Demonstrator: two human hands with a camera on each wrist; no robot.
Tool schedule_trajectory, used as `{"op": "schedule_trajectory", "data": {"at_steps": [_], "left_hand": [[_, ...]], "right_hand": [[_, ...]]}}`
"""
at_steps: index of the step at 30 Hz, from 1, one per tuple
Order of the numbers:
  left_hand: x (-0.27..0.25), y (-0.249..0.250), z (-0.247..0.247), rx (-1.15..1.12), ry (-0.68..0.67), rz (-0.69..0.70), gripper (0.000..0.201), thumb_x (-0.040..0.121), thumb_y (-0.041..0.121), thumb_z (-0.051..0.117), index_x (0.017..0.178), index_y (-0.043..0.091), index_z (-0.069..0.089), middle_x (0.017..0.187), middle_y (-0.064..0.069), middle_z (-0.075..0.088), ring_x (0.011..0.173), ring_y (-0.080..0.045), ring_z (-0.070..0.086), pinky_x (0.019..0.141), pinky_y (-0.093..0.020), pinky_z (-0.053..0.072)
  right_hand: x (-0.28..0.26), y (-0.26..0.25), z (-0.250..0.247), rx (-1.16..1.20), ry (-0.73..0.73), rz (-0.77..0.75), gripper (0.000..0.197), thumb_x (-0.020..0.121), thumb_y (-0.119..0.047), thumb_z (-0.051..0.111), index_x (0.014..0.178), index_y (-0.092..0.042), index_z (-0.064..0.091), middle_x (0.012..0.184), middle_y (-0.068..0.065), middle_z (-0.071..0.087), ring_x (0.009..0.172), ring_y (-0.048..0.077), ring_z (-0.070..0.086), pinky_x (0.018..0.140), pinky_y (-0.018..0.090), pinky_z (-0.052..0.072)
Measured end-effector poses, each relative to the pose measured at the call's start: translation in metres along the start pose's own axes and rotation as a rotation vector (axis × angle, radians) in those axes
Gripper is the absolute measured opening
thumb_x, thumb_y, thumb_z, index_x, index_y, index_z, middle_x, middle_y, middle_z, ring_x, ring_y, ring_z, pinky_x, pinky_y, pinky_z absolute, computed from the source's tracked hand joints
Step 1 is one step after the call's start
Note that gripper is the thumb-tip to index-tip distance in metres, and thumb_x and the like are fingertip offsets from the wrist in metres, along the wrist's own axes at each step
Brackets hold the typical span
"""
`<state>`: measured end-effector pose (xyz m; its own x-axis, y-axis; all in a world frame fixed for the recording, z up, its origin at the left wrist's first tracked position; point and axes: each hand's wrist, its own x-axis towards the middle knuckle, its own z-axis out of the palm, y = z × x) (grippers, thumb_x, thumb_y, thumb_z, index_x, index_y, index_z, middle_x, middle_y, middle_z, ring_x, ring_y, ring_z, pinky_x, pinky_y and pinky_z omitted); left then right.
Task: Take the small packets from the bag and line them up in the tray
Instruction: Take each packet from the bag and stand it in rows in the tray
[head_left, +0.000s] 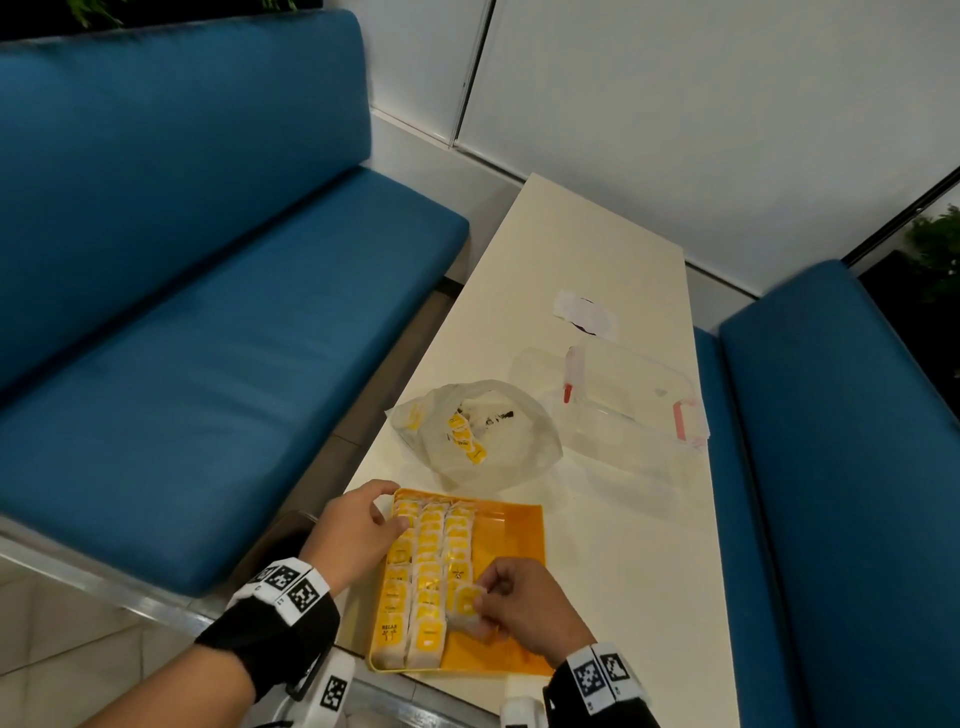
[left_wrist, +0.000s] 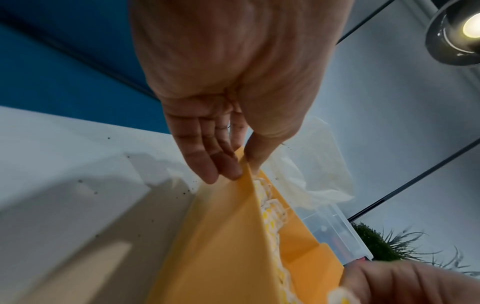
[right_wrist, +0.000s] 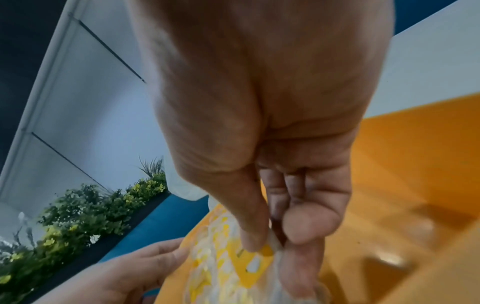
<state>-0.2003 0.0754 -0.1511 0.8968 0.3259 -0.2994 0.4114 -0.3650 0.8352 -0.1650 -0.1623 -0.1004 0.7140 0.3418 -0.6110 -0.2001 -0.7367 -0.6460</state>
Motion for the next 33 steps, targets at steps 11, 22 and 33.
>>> {"op": "schedule_trajectory", "data": {"at_steps": [11,22,33], "left_hand": [[0.001,-0.006,-0.002,-0.057,-0.032,0.007,0.043,0.092,0.028,0.074,0.133,0.029,0.063,0.074,-0.004,0.071,0.057,-0.011,0.068,0.05,-0.014,0.046],[0.0,-0.002,-0.002,-0.077,-0.038,-0.018,0.045,0.093,0.027,0.074,0.136,0.028,0.062,0.079,-0.003,0.068,0.062,-0.014,0.069,0.052,-0.017,0.05],[-0.008,0.053,-0.026,0.228,0.13,0.298,0.027,0.096,0.043,0.064,0.121,0.034,0.067,0.096,0.019,0.058,0.082,0.001,0.056,0.074,-0.023,0.047]], "right_hand": [[0.015,0.018,0.026,-0.158,0.082,0.097,0.011,0.081,-0.015,0.068,0.078,-0.022,0.06,0.08,0.006,0.071,0.074,0.026,0.074,0.056,0.035,0.056],[0.027,0.023,0.039,-0.17,0.202,0.094,0.01,0.075,-0.02,0.067,0.075,-0.025,0.058,0.077,0.001,0.071,0.071,0.02,0.072,0.067,0.045,0.061],[-0.005,-0.045,-0.027,-0.003,0.537,-0.004,0.029,0.082,-0.035,0.076,0.096,-0.019,0.057,0.079,0.002,0.067,0.061,0.012,0.068,0.053,0.018,0.044]]}}
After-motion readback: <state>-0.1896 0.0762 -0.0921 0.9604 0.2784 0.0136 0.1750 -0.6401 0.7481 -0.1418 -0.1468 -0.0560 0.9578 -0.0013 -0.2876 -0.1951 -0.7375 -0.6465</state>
